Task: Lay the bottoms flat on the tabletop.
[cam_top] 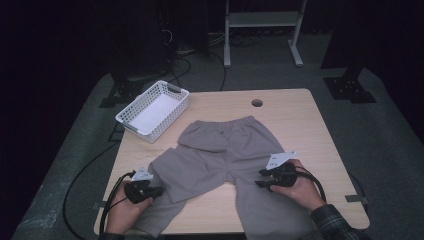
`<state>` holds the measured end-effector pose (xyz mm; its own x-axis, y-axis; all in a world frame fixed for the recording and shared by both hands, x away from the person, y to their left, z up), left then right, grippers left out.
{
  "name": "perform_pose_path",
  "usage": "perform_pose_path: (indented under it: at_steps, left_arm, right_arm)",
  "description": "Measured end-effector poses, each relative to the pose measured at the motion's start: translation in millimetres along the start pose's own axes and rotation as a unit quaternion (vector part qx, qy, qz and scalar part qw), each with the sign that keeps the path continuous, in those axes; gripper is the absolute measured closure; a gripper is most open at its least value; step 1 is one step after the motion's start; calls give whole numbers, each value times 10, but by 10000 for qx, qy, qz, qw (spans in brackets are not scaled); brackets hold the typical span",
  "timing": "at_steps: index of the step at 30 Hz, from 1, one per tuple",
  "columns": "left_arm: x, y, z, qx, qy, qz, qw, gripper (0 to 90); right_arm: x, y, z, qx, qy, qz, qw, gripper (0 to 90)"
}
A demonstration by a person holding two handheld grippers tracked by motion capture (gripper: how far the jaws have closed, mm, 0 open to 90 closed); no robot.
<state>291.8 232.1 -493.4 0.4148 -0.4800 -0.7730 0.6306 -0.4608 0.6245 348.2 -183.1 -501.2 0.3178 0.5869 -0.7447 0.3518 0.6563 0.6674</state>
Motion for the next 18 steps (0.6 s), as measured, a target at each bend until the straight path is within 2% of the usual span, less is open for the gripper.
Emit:
perform_pose_path:
  at_steps: [7, 9, 12, 15, 18]
  left_arm:
    - [-23, -83, 267, 145, -488, -118, 9986, 870]
    - [-1, -78, 343, 202, -701, -139, 9972, 870]
    - [37, -58, 446, 288, -1059, -202, 9938, 869]
    - [37, -26, 503, 402, -1135, -294, 9923, 868]
    - [-28, 52, 538, 480, -1324, -102, 9900, 864]
  right_arm:
    - [0, 0, 0, -3, 2, 2, 10000, 529]
    - [0, 0, 0, -1, 3, 1, 10000, 528]
    - [0, 0, 1, -3, 4, 0, 10000, 529]
    - [-1, 0, 0, 8, 2, 1, 10000, 528]
    - [-1, -1, 3, -8, 6, -3, 10000, 527]
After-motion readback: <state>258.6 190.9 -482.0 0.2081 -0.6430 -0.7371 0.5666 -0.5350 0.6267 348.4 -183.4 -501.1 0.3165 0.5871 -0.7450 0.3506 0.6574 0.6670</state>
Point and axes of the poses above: each handheld gripper's, and its own axes: x roughly forward along the jaws, y roughly out of its top, z roughly to its right, the point moved 4 cm from there along x, roughly forward along the jaws
